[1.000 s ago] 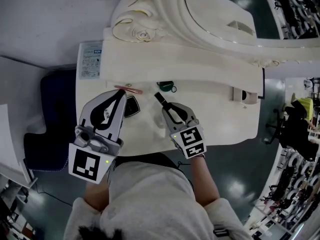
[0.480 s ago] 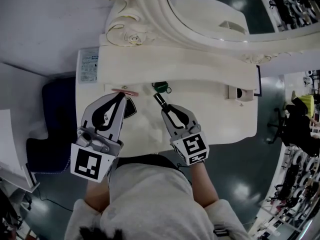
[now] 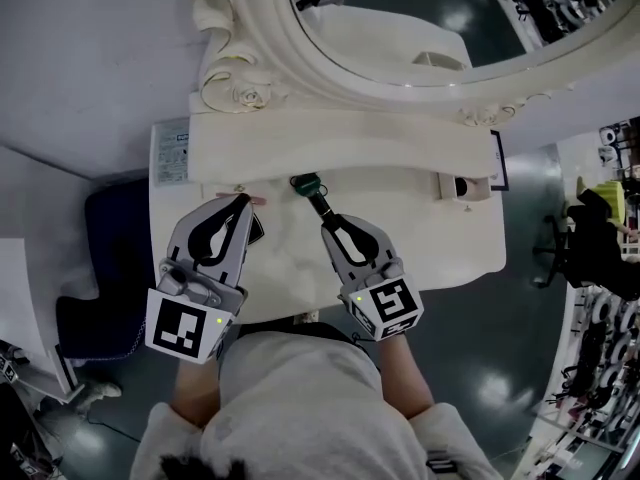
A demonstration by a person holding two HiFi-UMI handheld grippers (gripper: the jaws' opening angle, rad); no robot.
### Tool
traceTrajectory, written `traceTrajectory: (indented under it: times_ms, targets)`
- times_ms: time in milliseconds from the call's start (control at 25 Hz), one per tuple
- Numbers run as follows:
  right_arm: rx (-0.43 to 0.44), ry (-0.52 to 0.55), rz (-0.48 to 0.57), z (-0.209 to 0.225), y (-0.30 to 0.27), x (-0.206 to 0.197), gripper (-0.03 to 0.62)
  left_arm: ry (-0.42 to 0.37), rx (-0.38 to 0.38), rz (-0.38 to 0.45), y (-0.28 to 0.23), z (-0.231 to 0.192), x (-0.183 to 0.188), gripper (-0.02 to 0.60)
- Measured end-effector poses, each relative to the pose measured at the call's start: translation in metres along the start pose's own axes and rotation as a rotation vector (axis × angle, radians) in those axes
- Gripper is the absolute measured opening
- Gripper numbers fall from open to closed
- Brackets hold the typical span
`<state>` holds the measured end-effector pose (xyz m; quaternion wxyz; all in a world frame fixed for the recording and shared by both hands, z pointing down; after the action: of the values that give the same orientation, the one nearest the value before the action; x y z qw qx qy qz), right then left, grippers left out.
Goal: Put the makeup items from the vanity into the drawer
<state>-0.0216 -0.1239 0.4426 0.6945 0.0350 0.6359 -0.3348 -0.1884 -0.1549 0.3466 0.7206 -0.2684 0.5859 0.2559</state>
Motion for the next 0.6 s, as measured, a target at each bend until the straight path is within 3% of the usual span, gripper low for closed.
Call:
traceTrajectory:
  times_ms: [600]
  targets:
    - [-0.065,-0.037,0.192,0.001,0.027,0.036,0.094,0.008,-0.085,0.047,-0.017,0.018,0.004,0.015]
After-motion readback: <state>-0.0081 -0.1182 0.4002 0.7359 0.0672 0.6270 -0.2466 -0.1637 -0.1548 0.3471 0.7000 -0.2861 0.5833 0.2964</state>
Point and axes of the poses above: the fingertips, and each gripper's own axes: y backward along the fingers, z to its right, x out of its top, the point moved 3 cm from there along y, backward along the fingers, and after that the axes turned 10 degrees about -y, right-handed, at the moved point
